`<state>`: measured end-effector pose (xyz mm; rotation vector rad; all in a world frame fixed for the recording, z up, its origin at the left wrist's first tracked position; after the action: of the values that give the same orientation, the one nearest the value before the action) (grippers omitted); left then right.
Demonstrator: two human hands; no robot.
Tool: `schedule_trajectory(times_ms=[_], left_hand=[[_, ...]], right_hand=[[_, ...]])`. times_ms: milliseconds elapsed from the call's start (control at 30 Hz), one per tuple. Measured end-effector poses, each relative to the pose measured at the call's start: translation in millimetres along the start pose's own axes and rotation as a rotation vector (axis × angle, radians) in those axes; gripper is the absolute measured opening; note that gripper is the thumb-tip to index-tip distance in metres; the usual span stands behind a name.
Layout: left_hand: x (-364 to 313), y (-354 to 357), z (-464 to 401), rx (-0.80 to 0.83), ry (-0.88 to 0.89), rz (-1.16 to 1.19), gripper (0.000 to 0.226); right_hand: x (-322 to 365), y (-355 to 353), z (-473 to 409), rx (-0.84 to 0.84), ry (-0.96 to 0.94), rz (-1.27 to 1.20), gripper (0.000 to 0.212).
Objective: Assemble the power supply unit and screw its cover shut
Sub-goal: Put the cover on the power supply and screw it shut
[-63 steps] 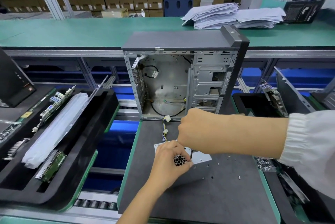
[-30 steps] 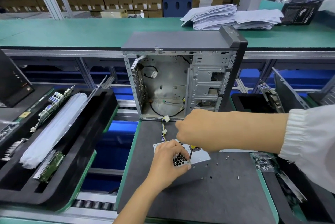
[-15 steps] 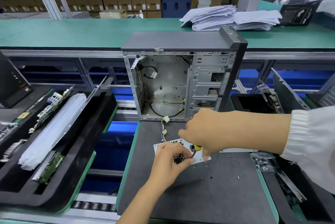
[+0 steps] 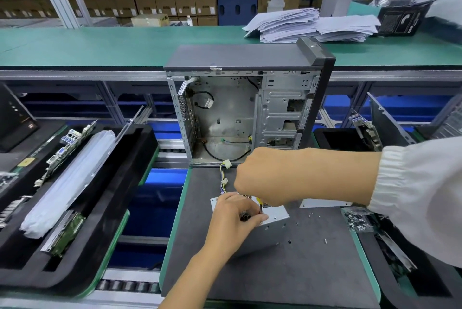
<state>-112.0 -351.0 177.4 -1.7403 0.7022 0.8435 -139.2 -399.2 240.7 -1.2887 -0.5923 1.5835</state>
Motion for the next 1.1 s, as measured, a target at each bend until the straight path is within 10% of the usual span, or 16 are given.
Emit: schedule_trajectory(times_ms=[300,533,700,1100], left_hand=[[9.6,2.9,0.1,0.061,-0.022,0.105,0.022],[4.7,9.0,-12.0,0.121,0.046,-0.061,0.031],[9.9,9.3,-12.7,0.165,-0.019,-0.049,0.031],[16.9,-48.5,14.6,-0.347,-0.080,0.045,0.017]], right_hand=[[-18.9,-24.9,56.9,0.090,0.163,0.078,0.025],[-30.5,104.2,128.2,0.130,0.643,-0.810,0.016],[14.2,208.3,135.8,0.052,0.914,-1.008,0.016],[26.0,283.9,148.6,0.071,1.086,-1.127,0.021]])
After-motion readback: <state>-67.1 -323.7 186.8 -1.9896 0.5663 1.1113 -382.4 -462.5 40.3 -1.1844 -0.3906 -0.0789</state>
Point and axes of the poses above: each hand's wrist, its own z-axis away from the middle knuckle, its own y-axis out of the palm, x = y × z, the point moved 9 cm from there along -z, towards the middle knuckle, and after that the axes turned 1 degree about -x, right-handed, at the moved point
